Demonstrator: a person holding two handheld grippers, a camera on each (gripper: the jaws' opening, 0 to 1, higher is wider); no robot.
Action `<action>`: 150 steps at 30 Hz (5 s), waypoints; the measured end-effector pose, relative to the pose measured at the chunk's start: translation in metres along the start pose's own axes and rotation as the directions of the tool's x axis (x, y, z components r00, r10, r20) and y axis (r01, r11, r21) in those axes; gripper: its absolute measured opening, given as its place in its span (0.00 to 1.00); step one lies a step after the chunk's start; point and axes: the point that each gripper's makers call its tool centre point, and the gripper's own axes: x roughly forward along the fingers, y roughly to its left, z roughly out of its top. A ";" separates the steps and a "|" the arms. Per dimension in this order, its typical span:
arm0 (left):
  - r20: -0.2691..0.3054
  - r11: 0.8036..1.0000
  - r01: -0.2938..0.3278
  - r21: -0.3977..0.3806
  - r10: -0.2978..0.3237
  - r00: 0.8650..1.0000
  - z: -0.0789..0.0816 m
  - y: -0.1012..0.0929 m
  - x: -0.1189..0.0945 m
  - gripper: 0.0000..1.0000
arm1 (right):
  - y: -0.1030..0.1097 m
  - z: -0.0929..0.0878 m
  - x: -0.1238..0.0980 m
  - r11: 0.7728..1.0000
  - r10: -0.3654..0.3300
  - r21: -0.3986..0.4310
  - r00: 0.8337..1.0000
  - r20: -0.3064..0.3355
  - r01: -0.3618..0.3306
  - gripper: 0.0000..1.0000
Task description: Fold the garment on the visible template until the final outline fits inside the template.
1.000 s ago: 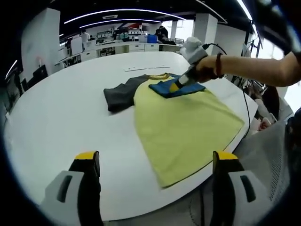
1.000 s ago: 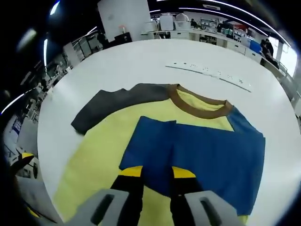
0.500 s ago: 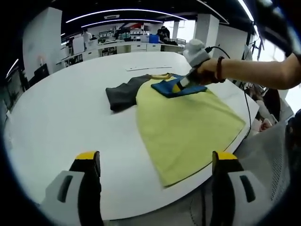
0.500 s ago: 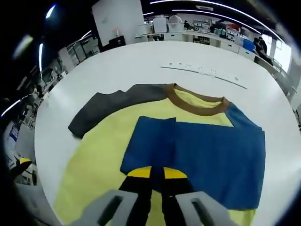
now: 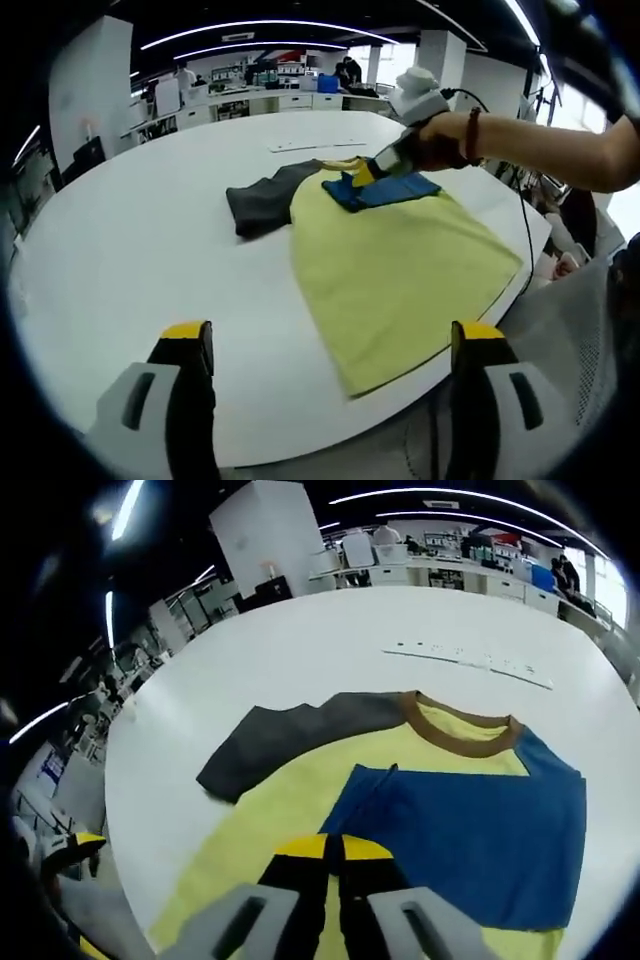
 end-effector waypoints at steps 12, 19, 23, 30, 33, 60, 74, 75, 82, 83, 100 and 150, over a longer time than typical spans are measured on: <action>0.001 1.000 -0.015 -0.018 0.015 1.000 -0.005 0.004 -0.004 0.96 | 0.048 0.006 0.012 0.982 0.180 -0.067 0.984 0.005 -0.179 0.01; 0.001 1.000 -0.018 -0.021 0.018 1.000 -0.005 0.005 -0.003 0.97 | 0.032 -0.003 0.011 0.990 0.112 -0.082 0.993 -0.029 -0.114 0.22; -0.001 1.000 -0.021 -0.019 0.021 1.000 -0.004 0.007 -0.002 0.98 | 0.017 -0.001 0.007 0.993 0.060 -0.099 0.998 -0.019 -0.062 0.40; 0.000 1.000 -0.026 -0.016 0.026 1.000 -0.001 0.009 -0.001 0.99 | -0.009 0.000 -0.004 0.993 -0.005 -0.114 1.000 -0.002 0.005 0.64; -0.002 0.999 -0.032 -0.014 0.032 0.999 0.000 0.011 -0.002 0.99 | -0.019 -0.001 -0.008 0.994 -0.020 -0.111 1.000 -0.001 0.020 0.69; 0.013 0.998 -0.068 -0.014 0.068 0.998 0.012 0.030 -0.004 0.99 | -0.122 -0.046 -0.094 0.988 -0.109 -0.108 0.994 0.016 0.110 0.87; 0.024 0.996 -0.082 -0.028 0.083 0.996 0.019 0.037 -0.002 0.99 | -0.159 -0.077 -0.109 0.987 -0.158 -0.026 0.987 0.040 0.159 0.64; 0.024 0.996 -0.082 -0.029 0.083 0.996 0.019 0.036 -0.002 0.99 | -0.162 -0.079 -0.109 0.986 -0.165 -0.025 0.985 0.043 0.166 0.60; 0.041 0.995 -0.094 -0.034 0.095 0.995 0.021 0.039 -0.001 0.98 | -0.175 -0.088 -0.106 0.979 -0.201 -0.007 0.978 0.059 0.202 0.28; 0.046 0.995 -0.098 -0.034 0.100 0.994 0.022 0.040 -0.001 0.97 | -0.177 -0.089 -0.105 0.978 -0.207 -0.003 0.976 0.062 0.208 0.27; 0.103 0.989 -0.133 -0.058 0.139 0.985 0.033 0.042 0.010 0.87 | -0.186 -0.092 -0.099 0.969 -0.241 0.063 0.968 0.065 0.237 0.02; 0.151 0.977 -0.178 -0.117 0.194 0.969 0.068 0.087 0.103 0.34 | -0.207 -0.078 -0.123 0.973 -0.231 0.039 0.971 0.061 0.229 0.59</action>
